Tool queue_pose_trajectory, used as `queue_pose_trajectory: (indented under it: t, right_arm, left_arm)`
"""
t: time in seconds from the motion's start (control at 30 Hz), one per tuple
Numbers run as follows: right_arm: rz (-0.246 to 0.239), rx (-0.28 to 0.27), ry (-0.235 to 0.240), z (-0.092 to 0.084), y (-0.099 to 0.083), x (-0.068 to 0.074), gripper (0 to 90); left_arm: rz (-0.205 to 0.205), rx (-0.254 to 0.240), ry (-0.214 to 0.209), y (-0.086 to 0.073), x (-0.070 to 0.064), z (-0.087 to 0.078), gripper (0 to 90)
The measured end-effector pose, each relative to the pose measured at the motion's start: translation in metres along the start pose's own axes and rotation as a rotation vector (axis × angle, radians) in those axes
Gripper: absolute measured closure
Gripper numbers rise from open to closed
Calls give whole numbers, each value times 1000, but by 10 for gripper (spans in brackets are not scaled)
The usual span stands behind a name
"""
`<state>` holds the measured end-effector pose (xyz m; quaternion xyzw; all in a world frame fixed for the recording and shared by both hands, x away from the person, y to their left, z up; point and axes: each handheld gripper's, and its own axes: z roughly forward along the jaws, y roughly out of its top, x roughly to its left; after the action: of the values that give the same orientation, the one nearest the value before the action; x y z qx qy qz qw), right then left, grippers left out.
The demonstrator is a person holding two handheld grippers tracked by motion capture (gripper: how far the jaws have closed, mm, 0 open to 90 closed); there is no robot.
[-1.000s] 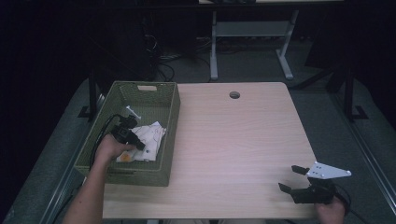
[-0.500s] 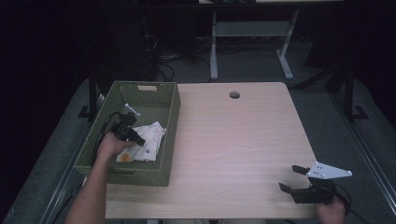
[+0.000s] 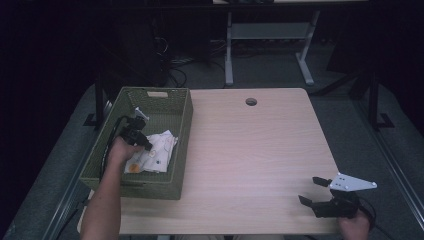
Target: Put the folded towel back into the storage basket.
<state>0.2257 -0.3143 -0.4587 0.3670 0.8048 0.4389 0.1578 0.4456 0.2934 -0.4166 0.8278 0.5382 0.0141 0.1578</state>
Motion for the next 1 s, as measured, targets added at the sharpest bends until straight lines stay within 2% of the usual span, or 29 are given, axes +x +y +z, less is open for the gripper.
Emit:
queue_pose_trajectory:
  t: [0.1,0.3,0.6,0.77,0.83,0.9,1.0]
  right_arm:
    - [5,-9,-1,0,0,-1,136]
    - [7,-9,-3,0,0,0,136]
    - [4,-3,3,2,1,2,136]
    - [-4,-6,6,2,2,3,136]
    - [-5,-6,7,2,2,4,136]
    - [-5,-5,7,2,2,4,136]
    - [-7,-4,5,2,2,4,136]
  left_arm:
    - [5,-22,-5,-3,-2,-10,810]
    - [-20,-107,-73,-13,-6,-23,785]
    - [-24,-186,-120,-33,-16,-39,701]
    - [-36,-249,-182,-42,-21,-48,669]
    - [-24,-257,-187,-43,-25,-53,644]
    - [-20,-278,-217,-43,-28,-56,630]
    - [-14,-335,-259,-43,-34,-65,600]
